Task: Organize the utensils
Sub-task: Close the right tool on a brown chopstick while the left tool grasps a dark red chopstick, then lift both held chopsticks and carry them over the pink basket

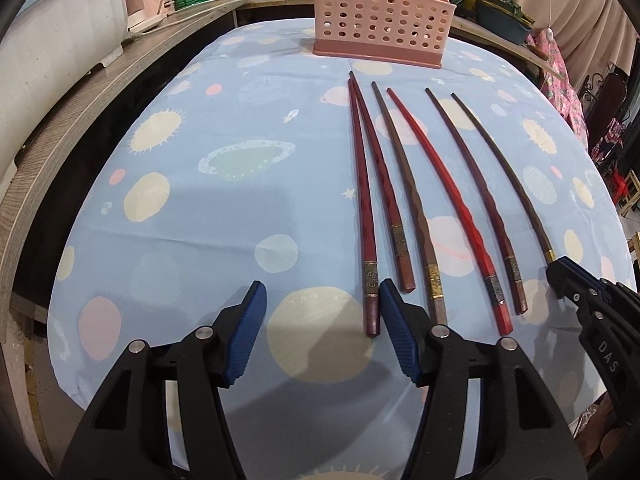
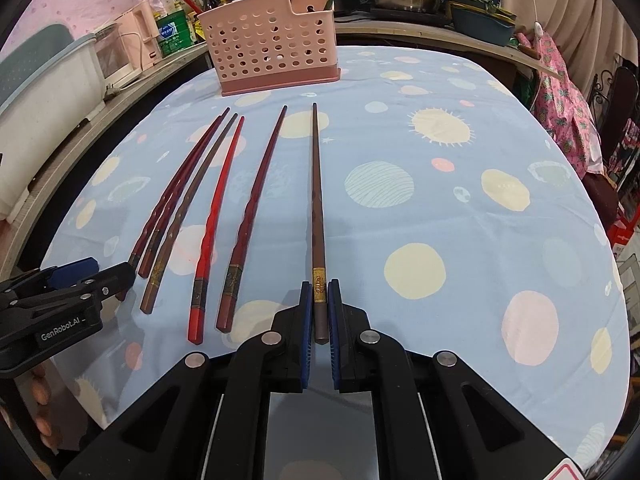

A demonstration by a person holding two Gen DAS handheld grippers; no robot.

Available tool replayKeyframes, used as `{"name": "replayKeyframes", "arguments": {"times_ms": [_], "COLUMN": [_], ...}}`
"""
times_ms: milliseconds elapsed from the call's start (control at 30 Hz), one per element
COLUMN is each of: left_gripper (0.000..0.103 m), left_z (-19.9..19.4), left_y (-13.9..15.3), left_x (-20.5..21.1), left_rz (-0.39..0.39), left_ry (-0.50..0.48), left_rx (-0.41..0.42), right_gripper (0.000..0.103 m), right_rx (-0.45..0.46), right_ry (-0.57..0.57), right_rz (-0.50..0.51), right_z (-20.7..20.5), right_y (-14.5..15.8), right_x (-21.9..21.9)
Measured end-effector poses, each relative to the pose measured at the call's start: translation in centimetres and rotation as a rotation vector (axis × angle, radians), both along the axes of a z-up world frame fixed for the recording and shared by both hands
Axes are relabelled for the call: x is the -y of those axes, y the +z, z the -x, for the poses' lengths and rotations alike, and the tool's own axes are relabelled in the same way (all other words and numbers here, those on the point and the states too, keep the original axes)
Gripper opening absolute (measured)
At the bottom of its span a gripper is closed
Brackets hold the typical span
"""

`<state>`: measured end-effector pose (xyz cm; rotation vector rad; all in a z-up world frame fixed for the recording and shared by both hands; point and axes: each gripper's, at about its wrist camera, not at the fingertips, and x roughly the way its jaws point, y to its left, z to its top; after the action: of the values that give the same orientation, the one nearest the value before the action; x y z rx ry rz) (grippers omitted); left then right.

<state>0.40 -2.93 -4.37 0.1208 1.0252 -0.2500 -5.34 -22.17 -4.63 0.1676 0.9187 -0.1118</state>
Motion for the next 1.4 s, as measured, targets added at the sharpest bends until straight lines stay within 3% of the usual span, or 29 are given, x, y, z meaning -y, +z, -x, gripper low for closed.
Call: {"name": "replayKeyframes", "arguments": {"times_ms": [133, 233, 467, 667, 867, 1400], "left_gripper": [0.05, 0.041, 0.01, 0.007, 0.007, 0.007], "left_z": [-0.1, -0.2, -0.7, -1.2, -1.5, -5.5], "left_y": [0.0, 0.0, 0.2, 0.6, 2.9, 14.0], "left_x": [0.0, -0.2, -0.8, -1.5, -2.7, -4.4], "left_rz": [-0.006, -0.009, 0.004, 0.04, 0.071, 0.184], "left_ry": [0.002, 0.007, 0.012, 0.022, 0.049, 0.09], "left_rx": [0.008, 0.013, 0.005, -0.016, 0.019, 0.215], "right_gripper": [0.007, 0.007, 0.007, 0.007, 0.007, 0.007], "right_rx": [0.0, 0.0, 0.0, 0.003, 0.057, 0.337], "right_ry": [0.0, 0.0, 0.0, -0.005, -0.008, -0.051], "right_rz": [0.0, 0.0, -0.002, -0.019, -0.023, -0.082], "right_z": [0.0, 0.0, 0.0, 0.0, 0.1, -3.5], "right_y": [0.0, 0.0, 0.0, 0.5, 3.1, 16.0], "right_x": [0.0, 0.0, 0.0, 0.3, 0.9, 5.2]}}
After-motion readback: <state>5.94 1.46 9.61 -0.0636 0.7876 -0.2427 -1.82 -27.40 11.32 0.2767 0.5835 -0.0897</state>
